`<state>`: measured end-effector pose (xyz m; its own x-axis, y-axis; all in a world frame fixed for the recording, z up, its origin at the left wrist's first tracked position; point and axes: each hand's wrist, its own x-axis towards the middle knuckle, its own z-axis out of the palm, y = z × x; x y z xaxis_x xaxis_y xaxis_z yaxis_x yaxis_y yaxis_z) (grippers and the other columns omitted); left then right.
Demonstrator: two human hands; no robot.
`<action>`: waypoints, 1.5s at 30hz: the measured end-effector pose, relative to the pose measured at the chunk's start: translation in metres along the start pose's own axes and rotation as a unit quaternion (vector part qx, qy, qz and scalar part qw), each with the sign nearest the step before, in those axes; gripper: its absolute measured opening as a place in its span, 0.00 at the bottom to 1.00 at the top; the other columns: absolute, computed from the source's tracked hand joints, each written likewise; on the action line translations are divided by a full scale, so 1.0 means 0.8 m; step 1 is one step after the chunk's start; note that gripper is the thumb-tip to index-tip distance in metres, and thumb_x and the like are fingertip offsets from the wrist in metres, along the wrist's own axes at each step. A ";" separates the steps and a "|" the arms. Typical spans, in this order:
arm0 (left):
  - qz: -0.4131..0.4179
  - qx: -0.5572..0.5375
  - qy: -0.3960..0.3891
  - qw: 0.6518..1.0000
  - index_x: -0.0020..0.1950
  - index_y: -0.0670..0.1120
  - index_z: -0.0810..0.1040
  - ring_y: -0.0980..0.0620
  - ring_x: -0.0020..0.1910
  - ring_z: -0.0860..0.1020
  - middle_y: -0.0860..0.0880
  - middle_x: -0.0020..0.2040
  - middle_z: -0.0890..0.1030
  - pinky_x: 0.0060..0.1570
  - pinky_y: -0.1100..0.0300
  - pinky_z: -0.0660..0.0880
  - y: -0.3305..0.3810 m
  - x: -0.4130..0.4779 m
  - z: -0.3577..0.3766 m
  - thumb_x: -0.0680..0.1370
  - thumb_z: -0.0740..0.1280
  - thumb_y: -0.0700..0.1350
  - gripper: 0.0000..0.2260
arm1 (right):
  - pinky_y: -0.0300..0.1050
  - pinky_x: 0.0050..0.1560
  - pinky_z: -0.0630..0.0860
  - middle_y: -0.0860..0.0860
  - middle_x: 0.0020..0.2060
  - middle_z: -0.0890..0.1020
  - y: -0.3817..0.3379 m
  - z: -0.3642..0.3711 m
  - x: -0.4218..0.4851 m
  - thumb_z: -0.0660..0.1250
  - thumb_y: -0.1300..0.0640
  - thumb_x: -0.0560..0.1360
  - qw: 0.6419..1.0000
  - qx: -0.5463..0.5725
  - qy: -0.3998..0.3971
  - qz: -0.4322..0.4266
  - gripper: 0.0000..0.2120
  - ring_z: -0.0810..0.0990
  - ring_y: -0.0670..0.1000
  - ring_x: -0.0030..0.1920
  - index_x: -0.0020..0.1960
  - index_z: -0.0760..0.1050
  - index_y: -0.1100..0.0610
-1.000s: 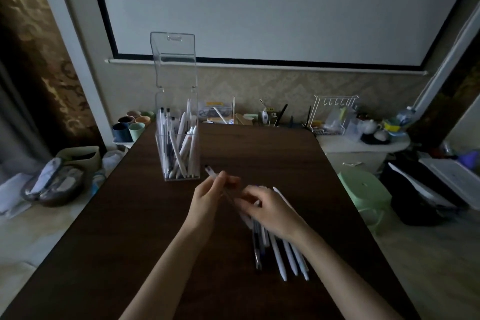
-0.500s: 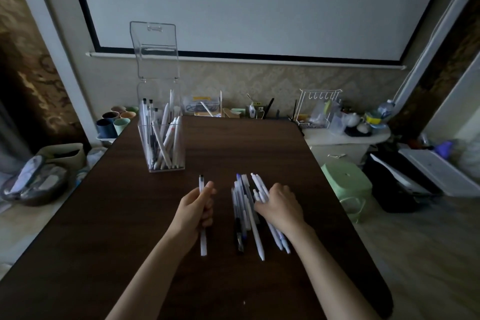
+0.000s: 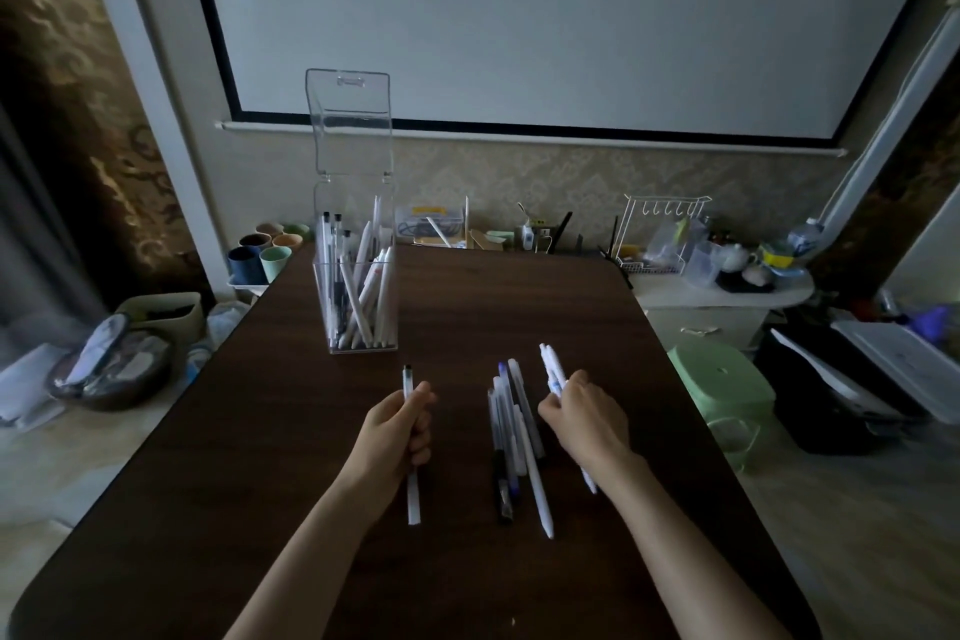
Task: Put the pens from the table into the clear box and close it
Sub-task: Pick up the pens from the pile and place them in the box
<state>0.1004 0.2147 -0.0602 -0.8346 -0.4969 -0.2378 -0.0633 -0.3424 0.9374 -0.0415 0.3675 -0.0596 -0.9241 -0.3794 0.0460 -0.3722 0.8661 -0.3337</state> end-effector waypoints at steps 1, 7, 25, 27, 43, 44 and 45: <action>-0.002 0.000 0.001 1.000 0.45 0.42 0.74 0.58 0.24 0.65 0.51 0.30 0.67 0.22 0.66 0.64 0.001 0.000 -0.001 0.78 0.61 0.48 0.10 | 0.39 0.26 0.65 0.50 0.33 0.74 0.001 -0.001 0.001 0.57 0.52 0.77 1.000 0.028 0.002 0.003 0.11 0.72 0.47 0.29 0.50 0.69 0.60; 0.007 -0.014 0.002 1.000 0.44 0.42 0.74 0.58 0.23 0.64 0.50 0.30 0.66 0.20 0.67 0.63 0.007 0.000 -0.006 0.78 0.61 0.47 0.09 | 0.40 0.30 0.66 0.49 0.31 0.69 0.006 -0.004 0.006 0.60 0.50 0.77 0.952 0.295 -0.079 0.000 0.11 0.69 0.46 0.29 0.46 0.68 0.59; 0.161 0.076 0.042 0.983 0.50 0.46 0.78 0.54 0.45 0.76 0.48 0.46 0.78 0.46 0.60 0.72 0.086 0.001 -0.036 0.80 0.56 0.46 0.12 | 0.38 0.23 0.74 0.52 0.23 0.78 -0.098 -0.046 0.026 0.50 0.50 0.81 0.803 0.589 -0.067 -0.069 0.17 0.79 0.49 0.23 0.51 0.69 0.63; 0.211 0.132 0.061 0.967 0.51 0.46 0.77 0.54 0.46 0.76 0.47 0.47 0.77 0.47 0.58 0.73 0.116 0.008 -0.041 0.80 0.56 0.46 0.11 | 0.36 0.22 0.73 0.52 0.22 0.79 -0.126 -0.057 0.037 0.48 0.50 0.81 0.822 0.560 -0.023 -0.100 0.20 0.75 0.46 0.20 0.50 0.70 0.65; 0.240 0.526 0.153 0.801 0.42 0.37 0.78 0.47 0.34 0.75 0.44 0.34 0.76 0.40 0.51 0.76 0.223 0.126 -0.090 0.75 0.68 0.44 0.10 | 0.30 0.24 0.69 0.53 0.32 0.74 -0.277 -0.098 0.131 0.53 0.54 0.80 0.771 0.572 0.245 -0.139 0.09 0.74 0.38 0.24 0.47 0.64 0.59; 0.228 0.523 0.152 0.807 0.47 0.38 0.77 0.49 0.35 0.75 0.46 0.36 0.76 0.39 0.53 0.76 0.216 0.126 -0.092 0.74 0.69 0.45 0.10 | 0.33 0.26 0.71 0.51 0.31 0.73 -0.283 -0.097 0.134 0.54 0.54 0.80 0.764 0.578 0.250 -0.143 0.08 0.74 0.39 0.24 0.47 0.63 0.59; 0.234 0.504 0.160 0.816 0.51 0.40 0.76 0.51 0.34 0.73 0.49 0.35 0.75 0.36 0.57 0.73 0.207 0.125 -0.095 0.73 0.70 0.45 0.12 | 0.38 0.27 0.73 0.50 0.31 0.73 -0.289 -0.093 0.137 0.54 0.54 0.80 0.761 0.577 0.257 -0.151 0.08 0.74 0.41 0.24 0.46 0.63 0.58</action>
<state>0.0476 0.0477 0.0523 -0.7207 -0.6237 0.3027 -0.3317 0.6936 0.6394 -0.0632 0.1499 0.0926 -0.8334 -0.0709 0.5481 -0.5248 -0.2094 -0.8250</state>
